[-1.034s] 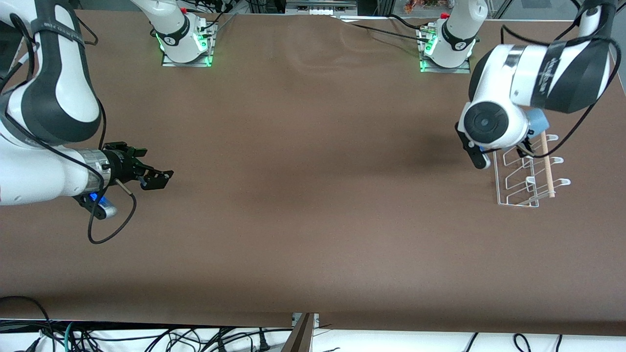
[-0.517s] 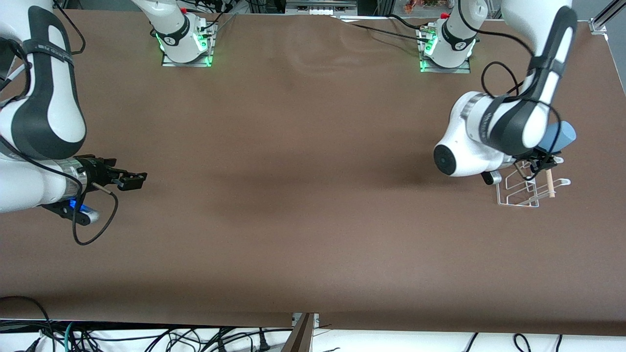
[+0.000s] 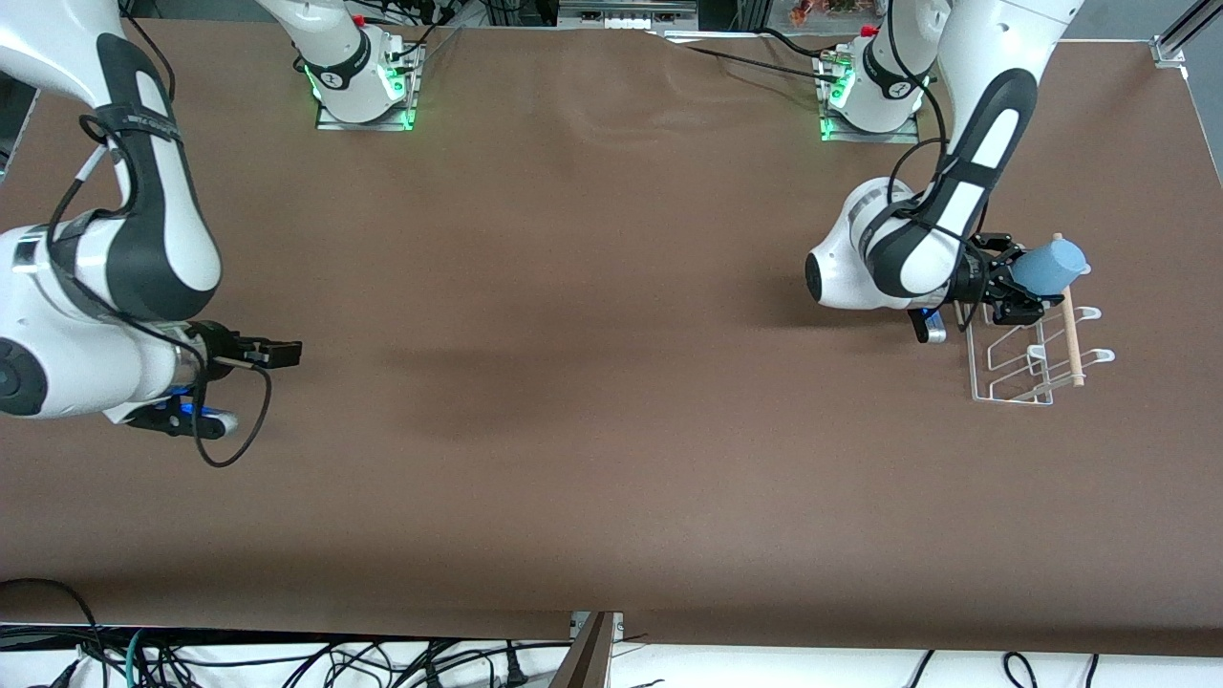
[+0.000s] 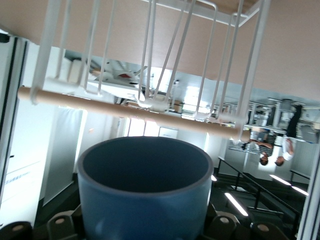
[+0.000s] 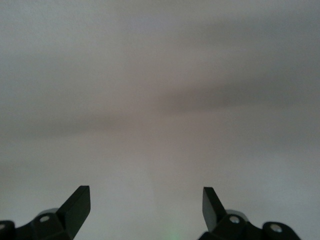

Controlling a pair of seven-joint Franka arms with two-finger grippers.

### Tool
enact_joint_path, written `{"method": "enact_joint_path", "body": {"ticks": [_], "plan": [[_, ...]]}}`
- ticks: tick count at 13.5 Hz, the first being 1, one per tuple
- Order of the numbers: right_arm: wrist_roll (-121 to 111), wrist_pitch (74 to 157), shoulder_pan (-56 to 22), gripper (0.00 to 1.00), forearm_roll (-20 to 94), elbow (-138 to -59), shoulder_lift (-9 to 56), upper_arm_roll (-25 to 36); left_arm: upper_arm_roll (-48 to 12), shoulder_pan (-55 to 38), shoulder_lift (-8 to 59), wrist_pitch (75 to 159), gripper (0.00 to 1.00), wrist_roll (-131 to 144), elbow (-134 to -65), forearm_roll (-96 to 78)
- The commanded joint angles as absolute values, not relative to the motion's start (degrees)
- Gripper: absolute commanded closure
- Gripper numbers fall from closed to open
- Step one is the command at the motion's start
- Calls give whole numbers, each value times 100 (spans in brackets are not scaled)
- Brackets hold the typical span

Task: Transfer cup to left arm and place on rack
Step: 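Move the cup with the left gripper above the wire rack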

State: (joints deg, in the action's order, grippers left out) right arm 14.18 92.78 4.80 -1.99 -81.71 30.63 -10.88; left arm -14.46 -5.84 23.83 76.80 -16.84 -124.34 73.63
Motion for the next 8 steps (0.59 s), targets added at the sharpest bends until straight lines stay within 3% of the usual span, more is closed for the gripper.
{"method": "enact_joint_path", "body": {"ticks": [1,4,8], "plan": [[1283,10133,510,1,-281,-9597,2128,-1107,-1450,-458,2232,7831,98,-1345,-12797,7716],[1274,9968,510,1,-238,-9545,1751,-1107,-1450,-221,2267,8006,98,-1345,-12814,7997],[1274,8670,501,1,-193,-8581,1406,-1160,-1450,-71,2391,8191,96,-1169,-12858,8183]]}}
